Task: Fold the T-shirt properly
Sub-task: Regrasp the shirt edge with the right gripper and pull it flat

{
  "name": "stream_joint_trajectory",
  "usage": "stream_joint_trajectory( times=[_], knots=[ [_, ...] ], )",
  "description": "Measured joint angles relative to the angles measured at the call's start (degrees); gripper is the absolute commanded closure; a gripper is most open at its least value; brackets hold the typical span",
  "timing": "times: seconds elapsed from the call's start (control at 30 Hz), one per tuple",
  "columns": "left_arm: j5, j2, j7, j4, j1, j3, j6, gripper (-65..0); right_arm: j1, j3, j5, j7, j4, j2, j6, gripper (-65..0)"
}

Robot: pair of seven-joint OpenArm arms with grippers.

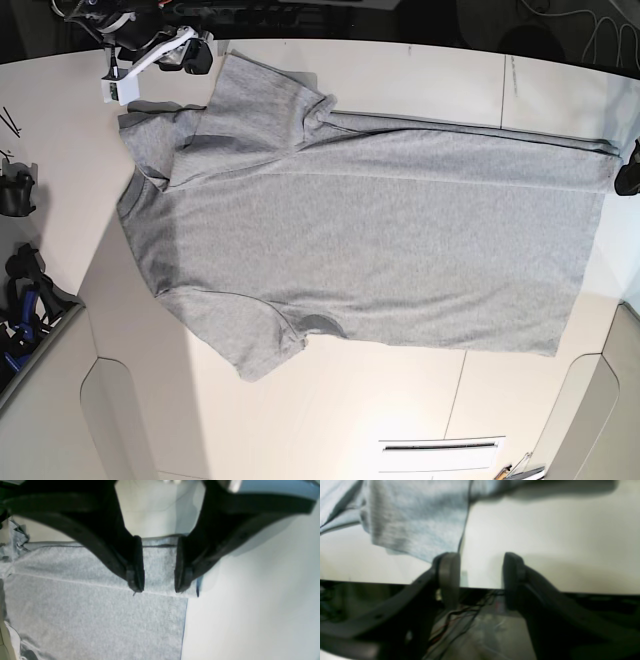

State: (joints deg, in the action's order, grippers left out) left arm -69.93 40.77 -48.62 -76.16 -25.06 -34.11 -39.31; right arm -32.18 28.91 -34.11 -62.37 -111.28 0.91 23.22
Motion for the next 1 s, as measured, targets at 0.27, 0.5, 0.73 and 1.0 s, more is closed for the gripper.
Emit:
stream_joint_trajectory(
  times=[0.27, 0.5, 0.73, 1.0],
  knots=[
    [0.0, 0.0, -0.4, 0.0, 0.0, 0.0, 0.0, -24.2, 3.1, 0.1, -9.9, 1.9, 10.8, 0.0, 3.0, -28.0],
    [-0.1, 0.0, -0.4, 0.0, 0.0, 0.0, 0.0, -24.2, 3.0, -0.7, -13.6, -1.6, 11.5, 0.0, 4.5, -27.9],
    [-0.1, 0.0, -0.4, 0.0, 0.0, 0.0, 0.0, -24.2, 3.0, -4.8, -13.8, -2.2, 11.5, 0.0, 4.5, -26.0],
    [-0.1, 0.0, -0.4, 0.0, 0.0, 0.0, 0.0, -24.2, 2.6, -7.7, -13.0, -3.0, 11.9, -0.1, 4.3, 0.0]
  ],
)
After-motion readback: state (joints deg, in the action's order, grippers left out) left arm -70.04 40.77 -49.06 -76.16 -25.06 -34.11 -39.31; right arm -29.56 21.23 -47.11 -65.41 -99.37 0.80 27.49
